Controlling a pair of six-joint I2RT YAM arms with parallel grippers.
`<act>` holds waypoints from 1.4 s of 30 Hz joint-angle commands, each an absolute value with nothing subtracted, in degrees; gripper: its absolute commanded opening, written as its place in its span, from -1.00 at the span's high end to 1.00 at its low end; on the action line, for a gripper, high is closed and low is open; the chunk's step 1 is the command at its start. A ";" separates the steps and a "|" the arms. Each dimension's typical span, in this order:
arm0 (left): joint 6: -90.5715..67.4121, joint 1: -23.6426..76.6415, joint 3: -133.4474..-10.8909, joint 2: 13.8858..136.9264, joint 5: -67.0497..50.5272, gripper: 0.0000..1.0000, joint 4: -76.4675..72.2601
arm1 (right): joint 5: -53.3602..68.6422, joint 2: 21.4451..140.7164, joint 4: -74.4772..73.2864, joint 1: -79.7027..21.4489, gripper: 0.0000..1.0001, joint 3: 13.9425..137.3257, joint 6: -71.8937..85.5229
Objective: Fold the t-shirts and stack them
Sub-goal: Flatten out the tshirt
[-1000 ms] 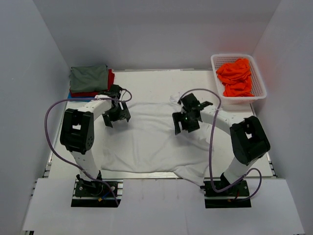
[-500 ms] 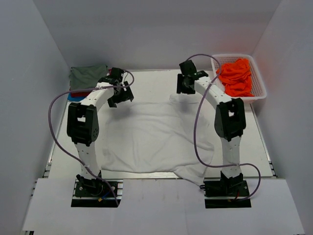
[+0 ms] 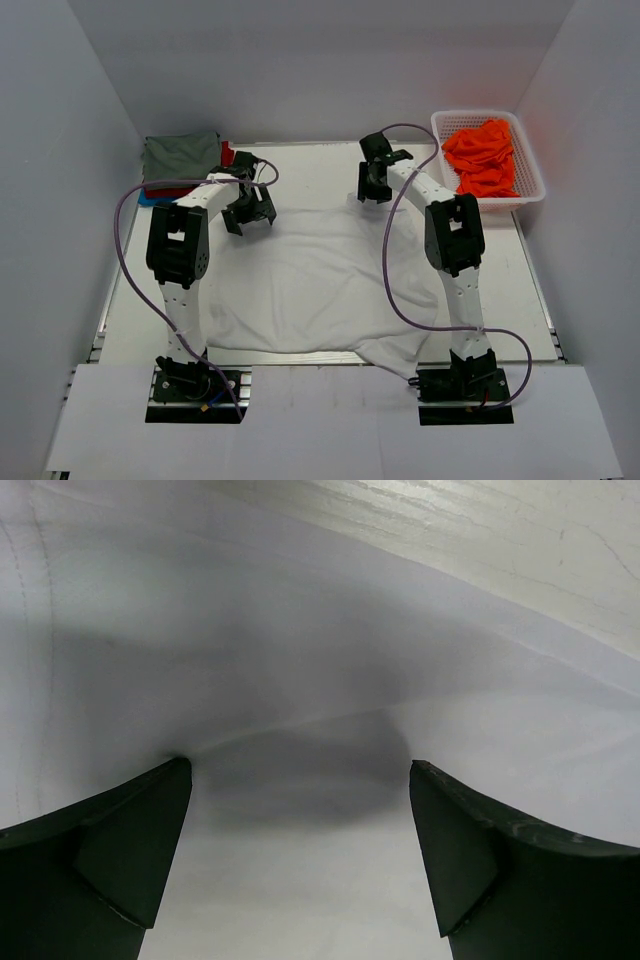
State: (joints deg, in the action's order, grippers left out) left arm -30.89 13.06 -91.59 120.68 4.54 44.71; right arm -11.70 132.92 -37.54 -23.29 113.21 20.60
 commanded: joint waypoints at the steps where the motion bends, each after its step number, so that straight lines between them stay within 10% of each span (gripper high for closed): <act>1: -30.59 12.92 -91.41 119.88 3.78 -1.00 44.47 | -13.27 134.64 -37.09 -22.76 -0.03 115.31 21.18; 11: -30.06 12.92 -90.88 119.88 5.01 -1.00 44.47 | -7.47 136.58 -36.47 -22.24 0.07 114.87 16.52; 17: -30.06 12.92 -89.22 119.88 6.94 -1.00 44.47 | -15.89 136.06 -37.79 -21.53 0.62 114.61 18.54; 42: -28.48 12.92 -93.60 125.68 7.73 -1.00 44.39 | -17.84 136.05 -19.64 -15.21 1.00 119.36 0.45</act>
